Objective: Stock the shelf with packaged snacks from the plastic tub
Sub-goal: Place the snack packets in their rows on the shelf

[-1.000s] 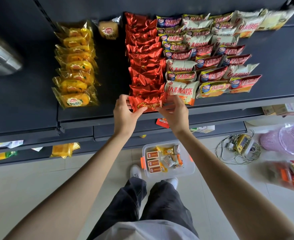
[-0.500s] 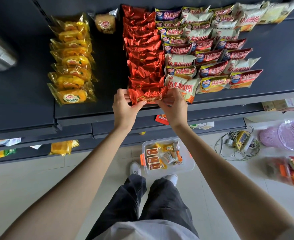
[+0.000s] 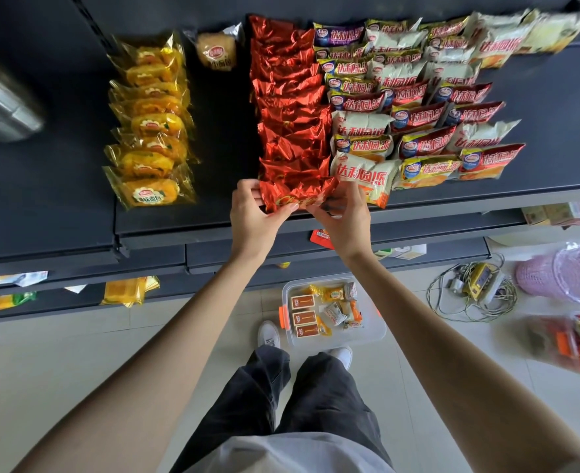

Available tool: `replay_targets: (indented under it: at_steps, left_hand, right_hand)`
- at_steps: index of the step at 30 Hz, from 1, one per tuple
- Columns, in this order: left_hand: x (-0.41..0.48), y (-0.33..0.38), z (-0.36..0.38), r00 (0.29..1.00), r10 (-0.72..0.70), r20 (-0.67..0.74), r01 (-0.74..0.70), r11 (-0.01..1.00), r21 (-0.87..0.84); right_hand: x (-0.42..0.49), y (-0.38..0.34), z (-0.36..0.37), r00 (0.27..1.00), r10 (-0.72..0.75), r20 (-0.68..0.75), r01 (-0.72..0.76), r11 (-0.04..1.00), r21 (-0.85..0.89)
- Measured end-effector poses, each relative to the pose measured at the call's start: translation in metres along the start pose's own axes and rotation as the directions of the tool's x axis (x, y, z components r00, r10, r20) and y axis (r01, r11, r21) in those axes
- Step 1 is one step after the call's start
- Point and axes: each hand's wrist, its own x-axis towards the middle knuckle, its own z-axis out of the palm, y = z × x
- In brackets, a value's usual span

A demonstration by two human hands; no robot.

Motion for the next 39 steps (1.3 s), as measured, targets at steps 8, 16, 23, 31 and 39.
replay_targets:
  at_steps: [8,16,23,31,39]
  left_hand:
    - [0.0,-0.002,-0.001,1.0,-0.021,-0.009,0.021,1.0,-0.004]
    - [0.001,-0.005,0.002,0.998,-0.065,0.019,0.064,0.997,0.039]
    - [-0.001,-0.007,-0.001,0.997,-0.075,0.006,0.074,0.997,0.031]
    - [-0.009,-0.004,-0.009,0.996,-0.087,-0.019,0.087,0.995,0.038]
    - [-0.028,0.003,-0.027,0.986,-0.15,-0.068,0.158,0.977,0.143]
  right_hand:
    - [-0.001,0.0,0.0,1.0,0.008,0.007,-0.008,1.0,-0.015]
    - [0.0,0.0,0.001,1.0,0.027,0.016,-0.026,1.0,-0.016]
    - [-0.005,0.001,0.001,1.0,0.023,-0.008,-0.023,1.0,0.01]
    - [-0.012,0.001,-0.003,0.999,0.011,-0.051,-0.009,0.999,0.034]
    - [-0.022,0.002,-0.028,0.998,0.061,-0.013,-0.061,0.998,-0.005]
